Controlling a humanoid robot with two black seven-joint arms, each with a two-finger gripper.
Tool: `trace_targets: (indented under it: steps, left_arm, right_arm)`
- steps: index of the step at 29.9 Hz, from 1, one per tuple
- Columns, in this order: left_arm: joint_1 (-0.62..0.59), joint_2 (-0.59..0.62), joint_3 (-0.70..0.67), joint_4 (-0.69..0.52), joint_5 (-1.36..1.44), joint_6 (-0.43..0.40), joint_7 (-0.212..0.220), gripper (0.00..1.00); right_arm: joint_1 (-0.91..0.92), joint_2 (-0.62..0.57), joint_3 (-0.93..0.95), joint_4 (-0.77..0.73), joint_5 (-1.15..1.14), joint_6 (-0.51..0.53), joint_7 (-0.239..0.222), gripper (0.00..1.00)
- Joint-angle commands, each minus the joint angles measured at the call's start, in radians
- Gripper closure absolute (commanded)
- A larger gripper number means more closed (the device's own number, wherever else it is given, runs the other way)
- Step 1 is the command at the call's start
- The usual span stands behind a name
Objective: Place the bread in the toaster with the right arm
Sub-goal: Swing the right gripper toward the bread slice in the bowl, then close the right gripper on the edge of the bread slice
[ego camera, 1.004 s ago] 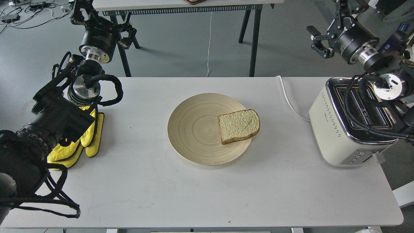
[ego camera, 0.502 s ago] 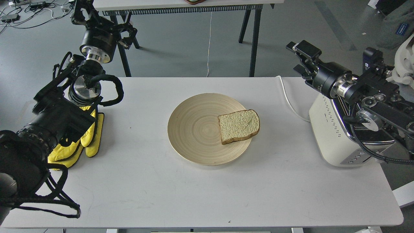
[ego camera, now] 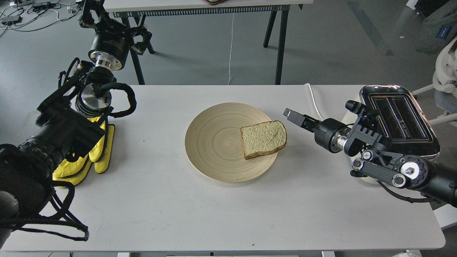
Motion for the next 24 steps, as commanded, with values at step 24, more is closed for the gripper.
trace_targets:
  steps: [24]
  left_arm:
    - [0.0,-0.002,-0.002,0.0,0.0,0.002,-0.005,0.0]
  right_arm:
    - [-0.035,0.147,-0.051,-0.156,0.01,0.005,-0.008,0.42]
